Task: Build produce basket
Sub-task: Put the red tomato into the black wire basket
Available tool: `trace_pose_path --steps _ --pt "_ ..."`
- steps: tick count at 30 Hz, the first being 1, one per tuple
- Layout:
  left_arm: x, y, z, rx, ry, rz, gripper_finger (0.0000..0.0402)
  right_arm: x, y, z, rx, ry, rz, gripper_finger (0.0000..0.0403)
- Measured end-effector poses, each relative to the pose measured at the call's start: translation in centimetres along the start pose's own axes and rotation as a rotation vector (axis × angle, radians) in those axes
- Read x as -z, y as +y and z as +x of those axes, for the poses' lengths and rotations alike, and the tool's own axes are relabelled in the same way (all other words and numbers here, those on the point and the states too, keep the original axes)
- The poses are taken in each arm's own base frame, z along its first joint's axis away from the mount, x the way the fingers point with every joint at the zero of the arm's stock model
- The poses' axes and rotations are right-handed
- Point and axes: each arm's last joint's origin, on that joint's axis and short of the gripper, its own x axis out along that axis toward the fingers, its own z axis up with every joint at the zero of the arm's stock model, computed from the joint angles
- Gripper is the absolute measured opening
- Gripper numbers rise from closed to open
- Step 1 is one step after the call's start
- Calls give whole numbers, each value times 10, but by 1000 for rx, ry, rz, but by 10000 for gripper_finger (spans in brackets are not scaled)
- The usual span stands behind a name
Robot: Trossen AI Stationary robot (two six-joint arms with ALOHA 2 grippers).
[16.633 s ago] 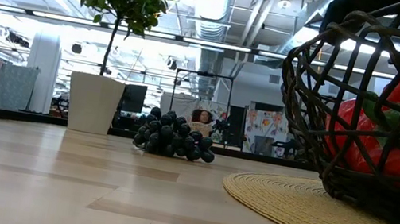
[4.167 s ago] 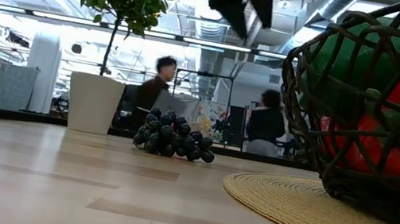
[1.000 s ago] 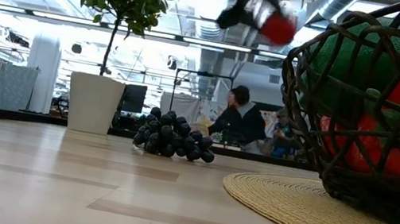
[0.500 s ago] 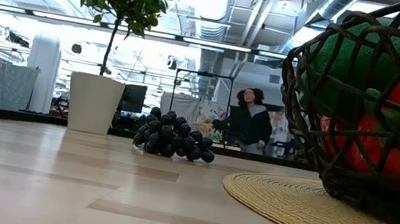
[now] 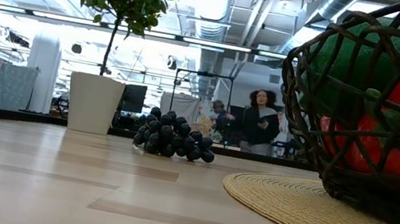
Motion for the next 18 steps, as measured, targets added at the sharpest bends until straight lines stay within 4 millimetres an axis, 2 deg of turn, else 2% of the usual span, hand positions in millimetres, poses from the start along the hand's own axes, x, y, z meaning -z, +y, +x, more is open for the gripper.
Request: trace_pose_path --steps 8,14,18 --pt "23 9 11 -319 95 -27 220 0 0 0 -1 1 0 333" --pt "57 38 24 -502 147 -65 220 0 0 0 -1 1 0 333" --pt "92 66 36 -589 185 -139 220 0 0 0 -1 1 0 333"
